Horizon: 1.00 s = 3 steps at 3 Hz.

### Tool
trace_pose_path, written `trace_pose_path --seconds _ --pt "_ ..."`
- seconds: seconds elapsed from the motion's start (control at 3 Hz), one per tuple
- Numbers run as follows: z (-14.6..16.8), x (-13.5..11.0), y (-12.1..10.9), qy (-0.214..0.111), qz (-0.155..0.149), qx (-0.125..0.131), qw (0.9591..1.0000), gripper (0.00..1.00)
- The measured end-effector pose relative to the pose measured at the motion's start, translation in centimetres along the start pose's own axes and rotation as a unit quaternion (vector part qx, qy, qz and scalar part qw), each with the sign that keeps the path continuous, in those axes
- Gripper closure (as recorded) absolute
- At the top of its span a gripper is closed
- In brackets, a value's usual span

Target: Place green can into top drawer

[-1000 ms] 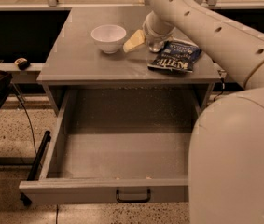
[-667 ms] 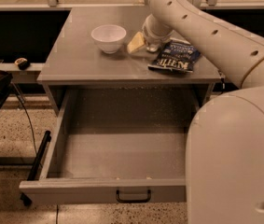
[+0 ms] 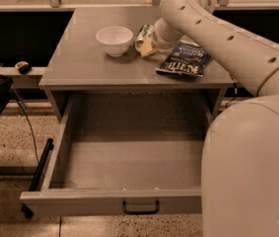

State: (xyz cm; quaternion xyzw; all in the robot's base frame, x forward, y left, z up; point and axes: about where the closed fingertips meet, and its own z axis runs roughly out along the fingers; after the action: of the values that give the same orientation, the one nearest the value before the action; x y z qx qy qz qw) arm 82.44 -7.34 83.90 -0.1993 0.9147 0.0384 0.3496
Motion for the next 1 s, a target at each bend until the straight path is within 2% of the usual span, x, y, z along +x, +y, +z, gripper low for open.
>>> trace_pose_path --seconds 0.33,0.67,1.0 --pt "-0.07 -0.04 0.06 -0.006 0.001 -0.009 0.9999 0.86" --pt "-0.13 -0.27 0.48 -0.006 0.001 -0.009 0.9999 0.85" --pt "-0.13 -0.27 0.48 -0.006 0.001 -0.009 0.9999 0.62"
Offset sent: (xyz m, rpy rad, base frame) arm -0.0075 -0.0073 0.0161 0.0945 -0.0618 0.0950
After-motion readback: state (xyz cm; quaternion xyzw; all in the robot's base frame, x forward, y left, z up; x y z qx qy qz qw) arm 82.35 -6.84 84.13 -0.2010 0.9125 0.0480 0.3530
